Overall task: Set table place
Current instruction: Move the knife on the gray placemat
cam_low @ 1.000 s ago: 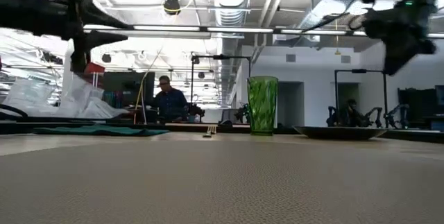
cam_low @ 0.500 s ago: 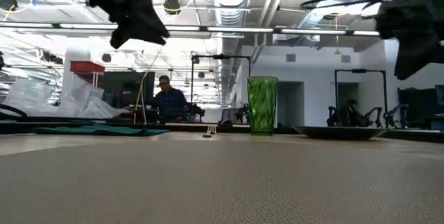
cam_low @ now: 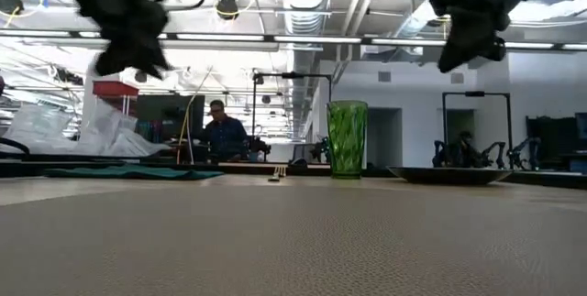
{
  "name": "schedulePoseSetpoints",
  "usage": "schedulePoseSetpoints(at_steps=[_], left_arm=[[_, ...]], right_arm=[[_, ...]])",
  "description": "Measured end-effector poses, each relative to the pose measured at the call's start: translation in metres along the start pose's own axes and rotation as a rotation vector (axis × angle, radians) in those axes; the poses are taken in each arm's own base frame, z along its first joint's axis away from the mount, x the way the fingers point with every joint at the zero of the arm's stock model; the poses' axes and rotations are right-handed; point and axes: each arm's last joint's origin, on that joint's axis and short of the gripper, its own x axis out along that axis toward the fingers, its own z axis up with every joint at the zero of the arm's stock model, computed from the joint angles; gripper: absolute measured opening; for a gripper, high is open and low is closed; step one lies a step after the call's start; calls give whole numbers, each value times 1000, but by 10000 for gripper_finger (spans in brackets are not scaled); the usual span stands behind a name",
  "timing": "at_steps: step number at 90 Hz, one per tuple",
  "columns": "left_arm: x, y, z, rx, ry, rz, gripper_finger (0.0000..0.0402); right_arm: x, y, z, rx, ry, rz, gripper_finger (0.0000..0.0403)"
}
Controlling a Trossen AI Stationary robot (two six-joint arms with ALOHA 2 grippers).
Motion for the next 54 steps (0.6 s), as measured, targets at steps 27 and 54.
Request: schedulePoseSetpoints(at_steps=[27,54], left_arm=[[-23,-13,-63,-42,151,5,81],[5,-49,-121,565,356,-55,81]], right_arm=[[5,13,-13,-37,31,-24,31],[9,14,-13,-53,34,-47,32]])
